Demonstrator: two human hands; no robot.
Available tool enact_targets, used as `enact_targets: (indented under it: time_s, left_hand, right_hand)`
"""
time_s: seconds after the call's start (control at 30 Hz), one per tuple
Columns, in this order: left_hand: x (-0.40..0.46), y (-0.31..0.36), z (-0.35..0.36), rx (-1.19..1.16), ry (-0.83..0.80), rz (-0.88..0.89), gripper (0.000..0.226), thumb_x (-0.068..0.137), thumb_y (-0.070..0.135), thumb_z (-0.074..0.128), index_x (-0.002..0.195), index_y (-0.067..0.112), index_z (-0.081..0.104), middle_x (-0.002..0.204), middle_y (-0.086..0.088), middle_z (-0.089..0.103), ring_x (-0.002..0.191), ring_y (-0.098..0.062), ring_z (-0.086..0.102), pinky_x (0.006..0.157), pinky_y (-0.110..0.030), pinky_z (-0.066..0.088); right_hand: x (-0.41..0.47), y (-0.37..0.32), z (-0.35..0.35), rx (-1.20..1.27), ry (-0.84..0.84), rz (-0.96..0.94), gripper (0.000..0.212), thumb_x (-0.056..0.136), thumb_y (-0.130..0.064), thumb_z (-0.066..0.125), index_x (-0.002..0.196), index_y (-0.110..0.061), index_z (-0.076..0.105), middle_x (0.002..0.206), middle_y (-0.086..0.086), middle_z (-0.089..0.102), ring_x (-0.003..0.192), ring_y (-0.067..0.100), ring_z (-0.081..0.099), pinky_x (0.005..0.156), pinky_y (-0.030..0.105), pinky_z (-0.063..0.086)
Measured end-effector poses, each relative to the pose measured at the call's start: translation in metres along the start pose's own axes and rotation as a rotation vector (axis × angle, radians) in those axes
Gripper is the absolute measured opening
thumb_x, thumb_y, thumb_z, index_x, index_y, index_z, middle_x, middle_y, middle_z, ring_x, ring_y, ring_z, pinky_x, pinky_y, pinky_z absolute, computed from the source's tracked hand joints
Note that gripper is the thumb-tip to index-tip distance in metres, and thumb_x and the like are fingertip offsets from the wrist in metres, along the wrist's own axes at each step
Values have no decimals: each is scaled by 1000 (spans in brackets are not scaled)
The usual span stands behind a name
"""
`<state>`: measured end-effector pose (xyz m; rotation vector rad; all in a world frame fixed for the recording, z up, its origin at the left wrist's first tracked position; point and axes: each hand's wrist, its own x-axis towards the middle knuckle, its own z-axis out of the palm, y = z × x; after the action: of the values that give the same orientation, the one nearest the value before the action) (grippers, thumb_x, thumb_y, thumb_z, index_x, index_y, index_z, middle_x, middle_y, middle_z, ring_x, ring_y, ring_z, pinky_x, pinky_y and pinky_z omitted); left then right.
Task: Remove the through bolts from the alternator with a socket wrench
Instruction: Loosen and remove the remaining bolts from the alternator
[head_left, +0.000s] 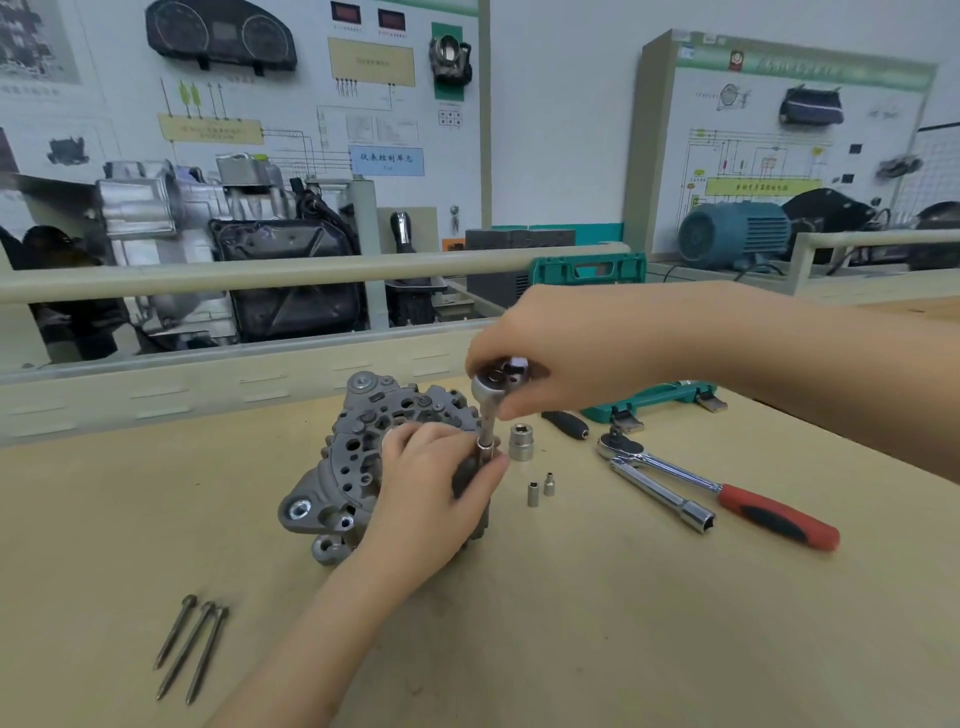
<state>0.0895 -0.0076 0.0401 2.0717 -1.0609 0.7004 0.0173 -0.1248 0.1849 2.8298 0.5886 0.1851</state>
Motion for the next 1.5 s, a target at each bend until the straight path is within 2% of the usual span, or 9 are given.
enact_targets:
  time_s: [0.13,0.23,0.37,0.6,0.83,1.07,1.2,1.33,1.5]
  left_hand:
    - [0,0,-1,41,15,-3,25,83,25,64,62,12,57,64,14,48,72,-4,44,93,-10,10]
    - [-1,2,0,84,80,-17,22,78,24,69,62,12,60,62,12,48,69,-7,45,94,-27,16]
    - [-1,2,2,61,115,-32,22,78,27,69,63,13,63,62,13,48,69,-8,46,93,-26,15]
    - [1,-1,-5,35,27,30,26,86,32,58,79,9,67,74,0,63,82,-6,50,97,-4,-2]
    - [4,3,-6,122,98,2,22,73,29,74,62,12,63,58,10,52,66,-8,45,96,-38,21]
    - [4,2,-10,25,40,12,11,79,31,65,75,20,66,71,11,60,76,2,43,96,-20,9]
    - [3,1,-9,36,61,25,20,77,27,69,64,21,56,64,12,53,70,0,44,99,-29,14]
    - [4,2,-6,96,134,-16,24,71,30,74,61,13,61,61,3,55,69,-3,38,91,-29,16]
    - [3,1,-8,54,106,-1,18,72,31,73,70,13,69,69,2,59,80,15,35,83,-20,13]
  right_hand:
    - [0,0,-1,-19,-23,-2,31,89,-17,52,119,-14,56,105,-1,63,90,11,60,82,21,44]
    - [3,1,0,6,-49,27,21,89,-23,53,107,-13,56,86,0,64,75,16,65,74,33,53]
    - [5,6,1,-53,-35,57,26,88,-41,51,87,-14,53,71,2,65,64,16,64,54,19,41]
    - [3,7,1,14,-15,16,19,88,-24,56,104,-15,58,82,-5,62,72,10,62,66,19,44]
    - [7,0,-2,-68,-75,76,36,87,-46,50,93,-11,57,65,1,65,49,6,59,47,9,43]
    - [3,-1,-2,-52,-30,19,24,88,-32,55,104,-14,56,76,-10,58,65,3,54,58,6,37]
    - [4,-3,-2,-91,-4,-38,30,89,-28,56,118,-20,53,70,-20,35,60,-5,37,56,9,33]
    - [7,-2,-3,-146,-39,0,34,87,-43,53,107,-16,53,76,-7,55,71,9,57,56,18,39]
    - [6,-4,-1,-252,-13,11,41,86,-55,46,88,-14,51,70,-2,55,58,9,47,43,16,27]
